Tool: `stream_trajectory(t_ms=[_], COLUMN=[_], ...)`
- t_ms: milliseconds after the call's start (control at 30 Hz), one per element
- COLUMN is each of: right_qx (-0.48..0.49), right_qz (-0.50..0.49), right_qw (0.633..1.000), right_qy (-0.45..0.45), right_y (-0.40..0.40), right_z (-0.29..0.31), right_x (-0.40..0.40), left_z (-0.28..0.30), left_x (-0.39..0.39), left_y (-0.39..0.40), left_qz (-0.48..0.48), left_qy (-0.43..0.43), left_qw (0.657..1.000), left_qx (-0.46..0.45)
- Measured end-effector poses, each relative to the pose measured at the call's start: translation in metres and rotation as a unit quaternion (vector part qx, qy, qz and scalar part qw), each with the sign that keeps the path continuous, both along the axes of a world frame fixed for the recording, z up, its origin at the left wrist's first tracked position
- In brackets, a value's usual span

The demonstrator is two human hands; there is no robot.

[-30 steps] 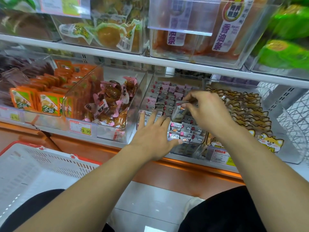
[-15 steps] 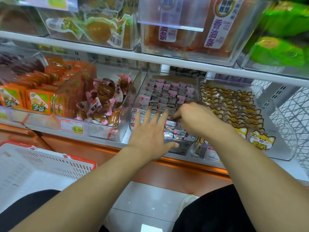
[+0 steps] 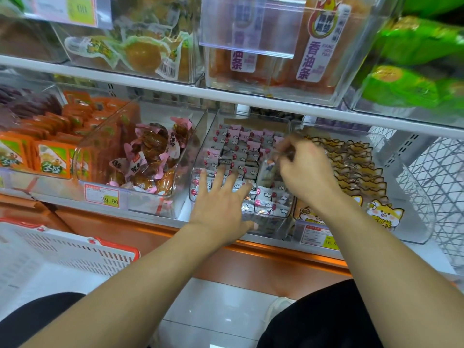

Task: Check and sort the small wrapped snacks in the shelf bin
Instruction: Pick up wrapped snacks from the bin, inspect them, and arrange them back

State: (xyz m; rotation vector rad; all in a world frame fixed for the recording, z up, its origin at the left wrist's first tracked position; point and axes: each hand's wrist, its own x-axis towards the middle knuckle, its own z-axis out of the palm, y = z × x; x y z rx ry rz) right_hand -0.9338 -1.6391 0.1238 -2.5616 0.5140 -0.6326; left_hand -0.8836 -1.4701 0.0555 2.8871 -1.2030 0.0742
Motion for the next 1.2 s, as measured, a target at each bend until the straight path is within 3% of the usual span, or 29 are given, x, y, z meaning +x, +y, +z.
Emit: stream_trajectory(t_ms=[100, 200, 267, 333, 467, 600, 667, 800, 1000, 1067, 1100, 1200], right_qx=[0.12, 0.348, 0.53, 0.611, 0.616, 0.622, 0.638, 0.65, 0.635, 0.59, 0.537, 0.32], right_qz=[-0.014, -0.008, 0.015, 0.03, 0.052, 0.078, 0.08, 0.069, 0.142, 0.186, 0.211, 0.273], right_qw=[0.985, 0.917, 0.824, 0.771, 0.781, 0.778, 0.765, 0.755, 0.758, 0.785, 0.815, 0.907], right_qy=[-0.122, -0.192, -0.199, -0.174, -0.087, -0.049, -0.045, -0.051, -0.042, -0.046, -0.046, -0.018], right_y=[-0.002, 0.003, 0.01, 0.015, 0.016, 0.017, 0.017, 0.021, 0.022, 0.022, 0.022, 0.022], right_z=[0.008, 0.01, 0.011, 0.011, 0.007, 0.007, 0.008, 0.007, 0.006, 0.009, 0.01, 0.009], right_x=[-0.012, -0.018, -0.02, -0.022, -0.023, -0.024, -0.025, -0.022, -0.026, -0.028, -0.03, -0.033], left_z=[0.01, 0.029, 0.042, 0.05, 0.051, 0.053, 0.053, 0.051, 0.049, 0.05, 0.049, 0.049], left_x=[-0.001, 0.0, 0.003, 0.005, 0.009, 0.008, 0.007, 0.004, 0.002, 0.003, 0.003, 0.004], left_y=[0.002, 0.011, 0.021, 0.031, 0.046, 0.055, 0.059, 0.063, 0.069, 0.071, 0.072, 0.073], left_qz=[0.002, 0.038, 0.08, 0.114, 0.167, 0.183, 0.186, 0.192, 0.198, 0.197, 0.196, 0.183], left_qy=[0.047, 0.127, 0.19, 0.281, 0.419, 0.503, 0.483, 0.417, 0.43, 0.438, 0.43, 0.378], left_qw=[0.998, 0.955, 0.885, 0.796, 0.644, 0.556, 0.557, 0.591, 0.592, 0.575, 0.579, 0.631], left_qx=[-0.05, -0.267, -0.418, -0.524, -0.618, -0.636, -0.65, -0.663, -0.653, -0.662, -0.664, -0.652])
